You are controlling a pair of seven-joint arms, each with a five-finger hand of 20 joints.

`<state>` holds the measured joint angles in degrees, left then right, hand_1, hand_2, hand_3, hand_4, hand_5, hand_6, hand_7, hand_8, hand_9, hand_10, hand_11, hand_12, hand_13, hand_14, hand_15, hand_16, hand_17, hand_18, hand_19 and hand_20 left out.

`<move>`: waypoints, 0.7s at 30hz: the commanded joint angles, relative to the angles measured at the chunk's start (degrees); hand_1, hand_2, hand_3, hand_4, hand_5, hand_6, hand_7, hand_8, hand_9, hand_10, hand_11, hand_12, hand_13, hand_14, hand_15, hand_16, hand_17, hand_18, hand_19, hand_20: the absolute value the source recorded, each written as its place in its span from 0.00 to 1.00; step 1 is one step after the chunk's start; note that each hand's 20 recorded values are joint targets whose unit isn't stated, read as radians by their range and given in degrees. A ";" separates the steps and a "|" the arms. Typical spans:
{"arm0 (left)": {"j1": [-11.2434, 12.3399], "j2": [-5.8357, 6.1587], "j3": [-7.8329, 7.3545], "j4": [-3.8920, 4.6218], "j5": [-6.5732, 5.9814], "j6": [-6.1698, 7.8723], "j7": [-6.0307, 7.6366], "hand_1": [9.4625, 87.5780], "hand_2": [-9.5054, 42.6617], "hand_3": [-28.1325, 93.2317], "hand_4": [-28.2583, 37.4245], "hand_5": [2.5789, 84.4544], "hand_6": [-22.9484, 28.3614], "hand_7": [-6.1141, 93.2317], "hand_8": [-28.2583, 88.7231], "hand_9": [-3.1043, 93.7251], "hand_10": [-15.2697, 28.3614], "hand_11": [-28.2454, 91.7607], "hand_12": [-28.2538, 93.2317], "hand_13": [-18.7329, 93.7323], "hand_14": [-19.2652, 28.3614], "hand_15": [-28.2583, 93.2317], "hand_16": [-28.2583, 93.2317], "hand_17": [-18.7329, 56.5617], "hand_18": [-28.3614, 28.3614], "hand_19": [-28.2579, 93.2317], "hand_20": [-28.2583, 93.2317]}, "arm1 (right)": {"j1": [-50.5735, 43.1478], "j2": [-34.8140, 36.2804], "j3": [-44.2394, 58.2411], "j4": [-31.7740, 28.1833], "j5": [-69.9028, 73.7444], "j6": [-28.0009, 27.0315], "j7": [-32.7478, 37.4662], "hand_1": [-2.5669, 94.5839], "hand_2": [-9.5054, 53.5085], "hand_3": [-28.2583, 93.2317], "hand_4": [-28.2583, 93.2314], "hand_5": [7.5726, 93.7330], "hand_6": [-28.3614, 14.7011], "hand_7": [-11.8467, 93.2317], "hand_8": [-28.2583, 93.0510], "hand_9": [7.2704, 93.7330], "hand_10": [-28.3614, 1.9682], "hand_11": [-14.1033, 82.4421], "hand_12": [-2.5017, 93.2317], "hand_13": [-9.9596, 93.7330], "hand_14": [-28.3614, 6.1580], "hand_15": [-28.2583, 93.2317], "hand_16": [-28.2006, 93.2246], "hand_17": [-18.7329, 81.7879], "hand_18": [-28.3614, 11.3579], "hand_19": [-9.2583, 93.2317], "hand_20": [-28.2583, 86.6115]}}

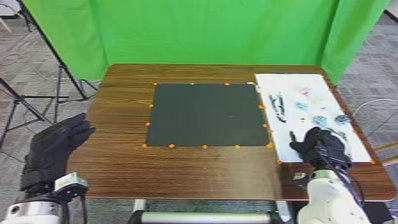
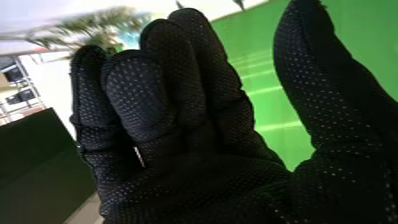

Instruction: Arrange flowers

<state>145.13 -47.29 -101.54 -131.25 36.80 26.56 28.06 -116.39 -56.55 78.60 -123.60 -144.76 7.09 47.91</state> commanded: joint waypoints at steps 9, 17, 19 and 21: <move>-0.17 0.84 1.03 0.12 -0.57 -0.32 0.63 0.23 0.28 0.91 0.21 0.56 0.73 0.20 0.17 0.45 0.84 0.51 0.31 0.41 0.99 0.68 0.15 0.12 0.88 0.69 0.34 | 1.75 0.49 -2.15 4.03 -4.21 -4.44 1.29 0.38 0.01 0.88 0.03 0.64 0.44 0.45 0.13 0.63 0.25 0.71 0.30 0.68 0.37 0.87 0.42 0.52 0.12 0.96 0.26; -0.25 0.87 0.78 0.17 -0.44 -0.74 0.46 0.23 0.28 0.91 0.21 0.56 0.73 0.20 0.17 0.45 0.84 0.51 0.31 0.41 0.99 0.68 0.15 0.12 0.88 0.69 0.34 | 2.56 -0.31 -4.71 5.86 -7.20 -8.94 1.70 0.39 0.00 0.88 0.03 0.64 0.43 0.45 0.14 0.63 0.24 0.71 0.30 0.68 0.36 0.87 0.41 0.53 0.11 0.97 0.25; -0.27 0.89 0.85 0.08 -0.62 -0.56 0.57 0.23 0.28 0.91 0.22 0.56 0.73 0.20 0.17 0.45 0.84 0.51 0.31 0.42 0.99 0.68 0.15 0.12 0.88 0.69 0.34 | 2.77 -0.37 -4.95 6.54 -7.65 -9.60 1.67 0.39 0.00 0.89 0.03 0.64 0.43 0.45 0.14 0.64 0.24 0.71 0.30 0.69 0.36 0.87 0.41 0.53 0.11 0.97 0.24; -0.14 1.41 0.85 0.17 -0.87 -0.59 0.78 0.23 0.28 0.91 0.22 0.56 0.73 0.20 0.17 0.45 0.84 0.51 0.31 0.42 0.99 0.68 0.15 0.12 0.88 0.69 0.34 | 2.72 -0.39 -5.00 6.99 -7.53 -10.25 1.92 0.39 0.00 0.89 0.03 0.65 0.43 0.45 0.14 0.64 0.24 0.71 0.30 0.69 0.36 0.87 0.41 0.53 0.11 0.98 0.24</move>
<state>144.60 -46.61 -100.65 -131.18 36.63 26.46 28.28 -113.52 -56.47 74.61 -118.86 -151.29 -0.75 48.85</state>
